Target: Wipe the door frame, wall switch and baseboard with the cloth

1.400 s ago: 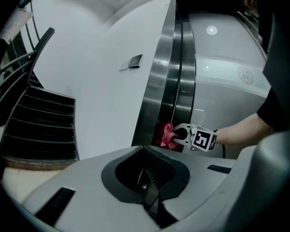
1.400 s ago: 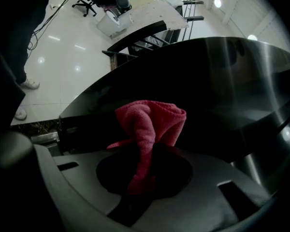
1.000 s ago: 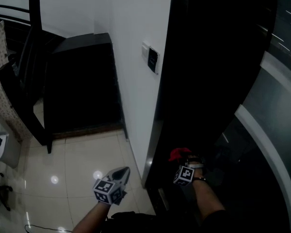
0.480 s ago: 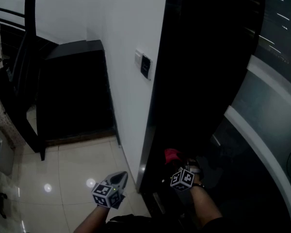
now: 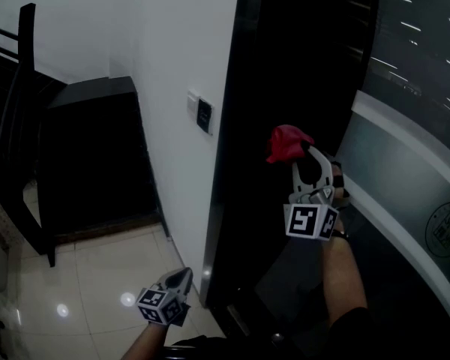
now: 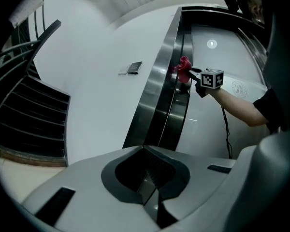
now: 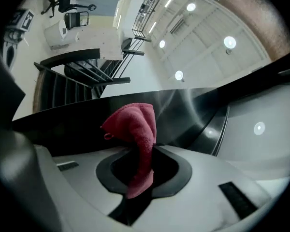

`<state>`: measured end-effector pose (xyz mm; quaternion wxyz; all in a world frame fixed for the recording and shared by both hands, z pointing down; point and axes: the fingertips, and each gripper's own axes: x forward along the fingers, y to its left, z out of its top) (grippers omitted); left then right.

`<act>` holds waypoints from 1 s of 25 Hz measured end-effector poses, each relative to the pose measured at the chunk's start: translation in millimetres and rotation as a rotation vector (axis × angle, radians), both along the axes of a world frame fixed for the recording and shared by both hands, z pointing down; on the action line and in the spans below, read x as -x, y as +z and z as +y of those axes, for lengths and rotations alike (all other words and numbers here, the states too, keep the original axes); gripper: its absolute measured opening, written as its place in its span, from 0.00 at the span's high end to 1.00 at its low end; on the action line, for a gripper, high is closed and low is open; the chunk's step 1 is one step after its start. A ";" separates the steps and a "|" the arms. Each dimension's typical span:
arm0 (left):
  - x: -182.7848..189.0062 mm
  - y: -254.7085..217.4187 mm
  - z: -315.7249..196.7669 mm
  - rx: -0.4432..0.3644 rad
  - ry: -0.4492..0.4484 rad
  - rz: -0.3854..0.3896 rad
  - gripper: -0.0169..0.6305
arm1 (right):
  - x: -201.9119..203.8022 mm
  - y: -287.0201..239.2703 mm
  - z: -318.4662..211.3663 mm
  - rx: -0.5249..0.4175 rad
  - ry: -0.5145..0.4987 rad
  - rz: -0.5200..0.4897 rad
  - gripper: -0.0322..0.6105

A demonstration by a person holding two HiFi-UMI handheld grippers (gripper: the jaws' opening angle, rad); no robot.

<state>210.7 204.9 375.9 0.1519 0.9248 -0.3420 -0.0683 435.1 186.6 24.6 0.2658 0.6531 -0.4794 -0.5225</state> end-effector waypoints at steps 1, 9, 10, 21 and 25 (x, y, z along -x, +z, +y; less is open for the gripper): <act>2.3 -3.1 -0.4 -0.004 -0.004 0.015 0.97 | 1.7 -16.0 -2.3 -0.031 -0.005 0.007 0.85; 35.3 1.9 0.9 0.007 -0.066 0.034 0.97 | 7.0 -15.2 -30.5 -0.007 0.003 0.027 0.85; 38.4 4.6 0.3 0.013 -0.071 0.028 0.97 | 7.0 -5.0 -32.8 0.005 0.002 0.032 0.85; 30.5 2.0 -3.4 0.006 -0.052 -0.044 0.97 | 17.1 56.4 -41.6 0.085 -0.036 0.102 0.85; 24.0 5.6 0.3 0.011 -0.032 -0.055 0.97 | 20.3 74.3 -41.8 0.112 -0.040 0.121 0.85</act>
